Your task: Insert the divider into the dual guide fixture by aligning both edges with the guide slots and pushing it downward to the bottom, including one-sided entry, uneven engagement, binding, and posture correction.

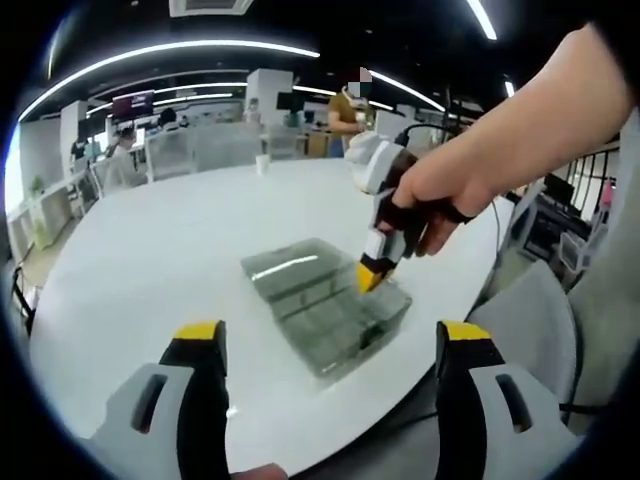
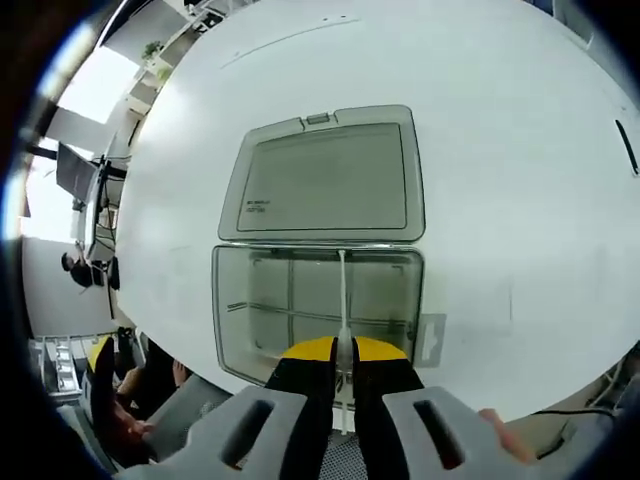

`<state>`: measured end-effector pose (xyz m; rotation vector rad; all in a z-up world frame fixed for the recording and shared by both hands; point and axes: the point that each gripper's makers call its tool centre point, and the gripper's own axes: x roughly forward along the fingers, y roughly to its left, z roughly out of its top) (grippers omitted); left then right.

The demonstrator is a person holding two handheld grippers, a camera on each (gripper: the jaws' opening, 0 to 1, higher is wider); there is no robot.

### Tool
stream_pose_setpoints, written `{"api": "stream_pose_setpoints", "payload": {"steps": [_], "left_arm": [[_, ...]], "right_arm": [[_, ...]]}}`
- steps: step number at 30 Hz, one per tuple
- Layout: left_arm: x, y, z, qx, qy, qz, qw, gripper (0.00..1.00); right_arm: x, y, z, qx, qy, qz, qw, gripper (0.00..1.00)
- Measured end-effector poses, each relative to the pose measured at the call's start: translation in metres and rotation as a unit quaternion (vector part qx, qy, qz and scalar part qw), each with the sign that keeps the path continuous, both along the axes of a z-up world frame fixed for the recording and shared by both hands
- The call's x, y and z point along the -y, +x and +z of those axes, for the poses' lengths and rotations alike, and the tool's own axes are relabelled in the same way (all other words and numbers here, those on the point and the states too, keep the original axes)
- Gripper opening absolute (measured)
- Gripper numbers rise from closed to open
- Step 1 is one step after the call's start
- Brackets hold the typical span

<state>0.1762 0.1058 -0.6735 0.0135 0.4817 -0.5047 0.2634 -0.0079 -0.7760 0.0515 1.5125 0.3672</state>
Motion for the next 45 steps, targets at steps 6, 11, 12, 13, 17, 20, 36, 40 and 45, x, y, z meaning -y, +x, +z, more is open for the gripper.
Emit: {"api": "stream_pose_setpoints", "payload": {"steps": [6,11,12,13,17,20,36,40,45], "left_arm": [[-0.0003,0.0002,0.0011,0.001,0.000,0.001,1.0000,0.84],[-0.0013,0.0003,0.0019,0.001,-0.001,0.003,1.0000,0.84],[-0.0015,0.0003,0.0018,0.001,-0.001,0.003,1.0000,0.84],[-0.0016,0.0004,0.0018,0.001,-0.002,0.004,1.0000,0.84],[-0.0026,0.0009,0.0020,0.002,-0.001,0.005,1.0000,0.84],[-0.0033,0.0014,0.0018,0.001,-0.001,0.006,1.0000,0.84],[-0.0058,0.0020,0.0036,0.003,0.001,0.007,1.0000,0.83],[-0.0055,0.0021,0.0041,0.003,0.001,0.006,1.0000,0.83],[-0.0044,0.0025,0.0055,0.004,0.000,0.005,1.0000,0.83]], "right_arm": [[-0.0015,0.0028,-0.0032,-0.004,0.000,-0.001,1.0000,0.00],[-0.0039,0.0015,-0.0052,-0.003,-0.004,0.007,1.0000,0.00],[-0.0034,0.0028,-0.0055,-0.001,-0.007,0.010,0.9999,0.00],[-0.0025,0.0033,-0.0065,-0.002,-0.009,0.008,0.9999,0.00],[-0.0024,0.0039,-0.0068,-0.006,-0.011,0.003,0.9999,0.00],[-0.0029,0.0027,-0.0058,-0.007,-0.012,0.002,0.9999,0.00],[-0.0030,0.0026,-0.0063,-0.014,-0.026,-0.005,0.9995,0.00],[-0.0033,0.0021,-0.0047,-0.014,-0.027,-0.002,0.9995,0.00],[-0.0039,-0.0032,-0.0033,-0.014,-0.026,-0.005,0.9995,0.00]]}}
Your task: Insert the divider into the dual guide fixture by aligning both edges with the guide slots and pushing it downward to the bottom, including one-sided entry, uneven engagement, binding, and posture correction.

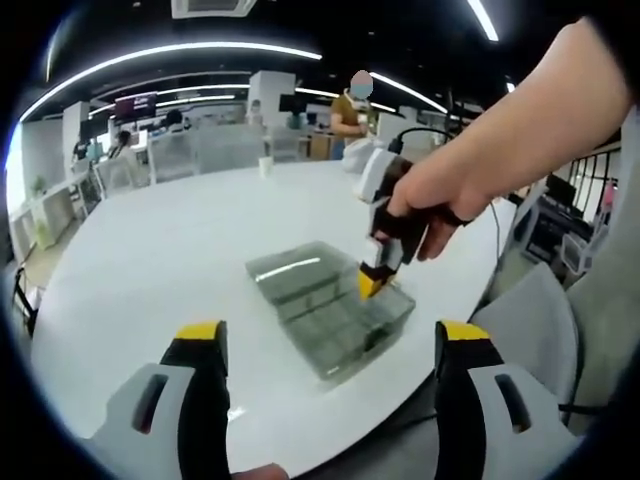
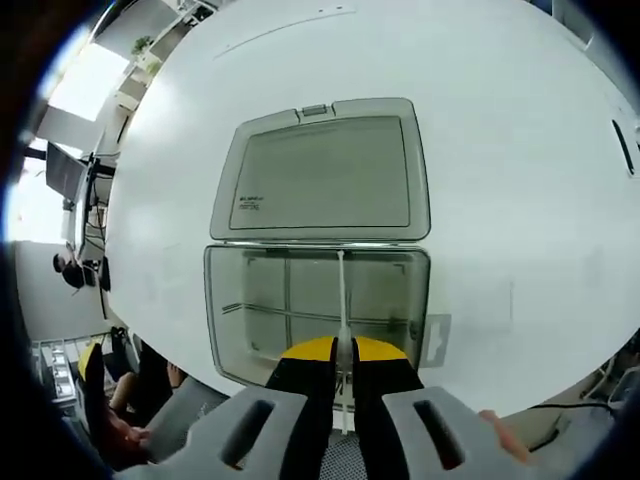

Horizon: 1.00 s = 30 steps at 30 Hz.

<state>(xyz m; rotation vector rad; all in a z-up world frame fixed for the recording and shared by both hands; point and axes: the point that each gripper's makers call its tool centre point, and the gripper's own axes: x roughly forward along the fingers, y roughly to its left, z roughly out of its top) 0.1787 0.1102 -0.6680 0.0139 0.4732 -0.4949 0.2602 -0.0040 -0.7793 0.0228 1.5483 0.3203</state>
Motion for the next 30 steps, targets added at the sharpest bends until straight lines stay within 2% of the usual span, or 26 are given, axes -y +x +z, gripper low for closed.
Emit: {"api": "stream_pose_setpoints", "payload": {"steps": [30], "left_arm": [[-0.0031,-0.0002,0.0002,0.001,0.000,0.005,1.0000,0.83]], "right_arm": [[-0.0013,0.0047,0.0011,-0.007,-0.007,0.004,0.9999,0.00]]}}
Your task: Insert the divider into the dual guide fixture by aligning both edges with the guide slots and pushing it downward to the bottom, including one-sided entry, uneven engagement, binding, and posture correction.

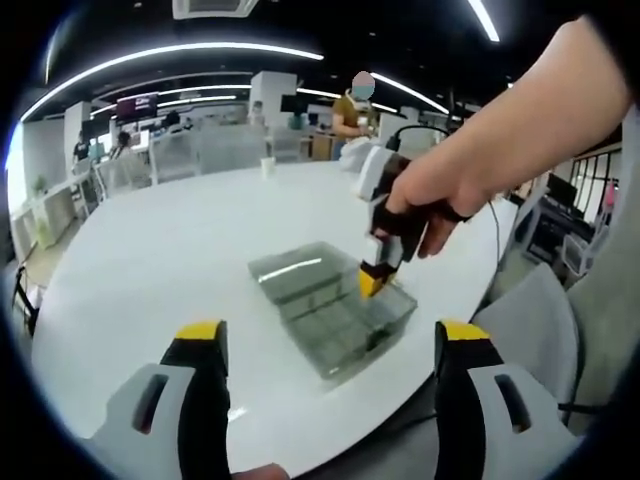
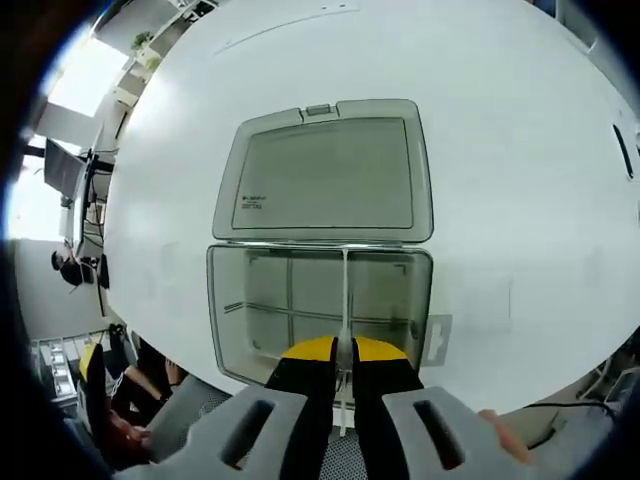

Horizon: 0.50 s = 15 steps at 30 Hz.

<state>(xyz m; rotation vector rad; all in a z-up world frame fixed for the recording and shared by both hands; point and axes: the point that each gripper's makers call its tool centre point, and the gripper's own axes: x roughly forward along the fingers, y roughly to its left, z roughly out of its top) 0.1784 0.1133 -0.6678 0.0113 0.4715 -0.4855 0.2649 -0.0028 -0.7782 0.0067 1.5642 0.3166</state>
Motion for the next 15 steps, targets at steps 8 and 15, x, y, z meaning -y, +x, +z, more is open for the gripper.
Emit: {"api": "stream_pose_setpoints", "payload": {"steps": [8,15], "left_arm": [[-0.0016,0.0000,-0.0005,0.000,-0.001,0.002,1.0000,0.83],[-0.0009,0.0010,0.0002,0.001,-0.002,0.002,1.0000,0.83]], "right_arm": [[-0.0016,-0.0024,0.0051,-0.002,0.002,0.001,1.0000,0.00],[-0.0021,-0.0028,0.0043,-0.001,0.003,0.001,1.0000,0.00]]}}
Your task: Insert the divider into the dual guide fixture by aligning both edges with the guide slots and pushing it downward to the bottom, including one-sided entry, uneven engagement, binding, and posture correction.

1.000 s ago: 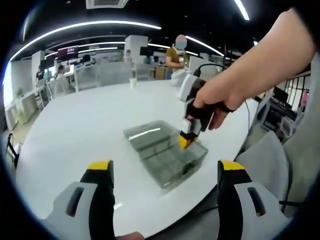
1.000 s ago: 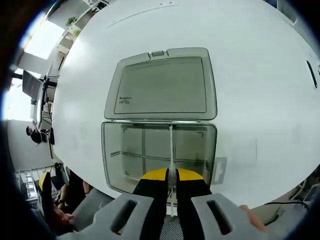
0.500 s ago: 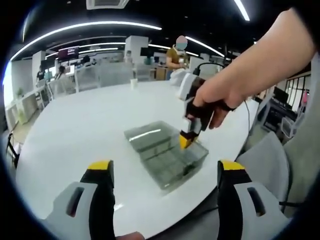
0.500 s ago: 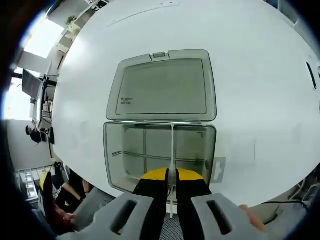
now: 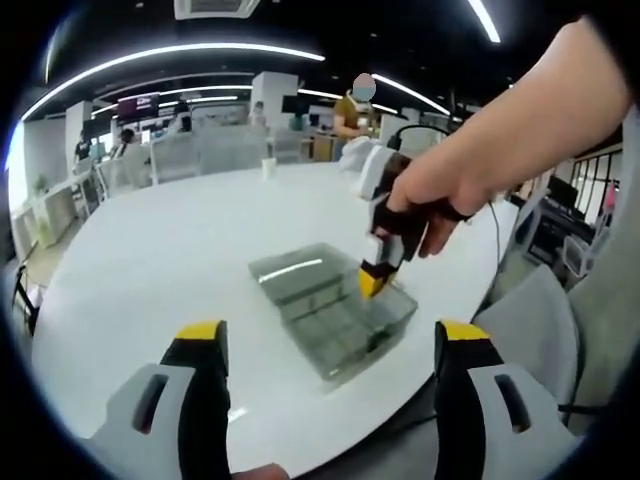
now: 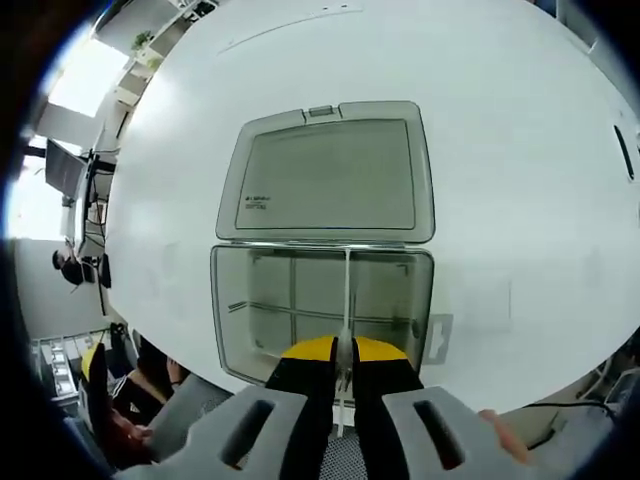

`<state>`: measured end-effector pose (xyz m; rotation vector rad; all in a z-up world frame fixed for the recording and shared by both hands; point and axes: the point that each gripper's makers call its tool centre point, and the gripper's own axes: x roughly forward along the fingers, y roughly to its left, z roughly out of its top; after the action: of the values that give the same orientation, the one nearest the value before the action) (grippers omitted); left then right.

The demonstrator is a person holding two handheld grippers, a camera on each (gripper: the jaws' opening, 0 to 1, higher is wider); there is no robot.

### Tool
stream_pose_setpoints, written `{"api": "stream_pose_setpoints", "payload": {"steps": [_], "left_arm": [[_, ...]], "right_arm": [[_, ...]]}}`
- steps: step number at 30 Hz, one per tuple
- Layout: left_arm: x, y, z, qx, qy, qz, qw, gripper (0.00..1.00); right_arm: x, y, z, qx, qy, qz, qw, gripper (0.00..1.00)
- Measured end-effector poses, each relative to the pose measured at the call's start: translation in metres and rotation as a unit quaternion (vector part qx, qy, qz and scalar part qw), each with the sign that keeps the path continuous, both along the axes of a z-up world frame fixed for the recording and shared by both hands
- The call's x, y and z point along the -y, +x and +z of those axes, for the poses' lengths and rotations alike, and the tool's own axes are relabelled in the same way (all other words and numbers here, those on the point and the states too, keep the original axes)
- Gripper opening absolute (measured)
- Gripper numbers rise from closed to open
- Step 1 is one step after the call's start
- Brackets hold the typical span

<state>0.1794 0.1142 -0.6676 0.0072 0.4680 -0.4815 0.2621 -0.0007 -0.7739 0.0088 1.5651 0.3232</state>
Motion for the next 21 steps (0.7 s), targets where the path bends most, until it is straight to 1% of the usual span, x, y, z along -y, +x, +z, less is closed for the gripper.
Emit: {"api": "stream_pose_setpoints", "payload": {"steps": [4,8,11,16,21], "left_arm": [[-0.0007,-0.0008,-0.0007,-0.001,0.001,0.001,1.0000,0.83],[-0.0011,-0.0011,-0.0010,-0.001,0.001,0.002,1.0000,0.83],[-0.0012,-0.0013,-0.0011,-0.001,0.001,0.002,1.0000,0.83],[-0.0019,-0.0008,-0.0014,-0.001,0.002,0.003,1.0000,0.83],[0.0000,0.0006,0.0002,0.000,0.001,0.001,1.0000,0.83]], "right_arm": [[-0.0014,0.0001,-0.0028,0.001,0.001,-0.003,1.0000,0.00],[-0.0022,0.0017,-0.0043,0.002,-0.001,0.003,1.0000,0.00],[-0.0012,0.0004,-0.0044,0.002,-0.002,0.006,1.0000,0.00],[0.0023,0.0039,-0.0020,0.000,-0.006,0.009,0.9999,0.00],[0.0017,0.0024,-0.0039,0.002,-0.003,0.005,1.0000,0.00]]}}
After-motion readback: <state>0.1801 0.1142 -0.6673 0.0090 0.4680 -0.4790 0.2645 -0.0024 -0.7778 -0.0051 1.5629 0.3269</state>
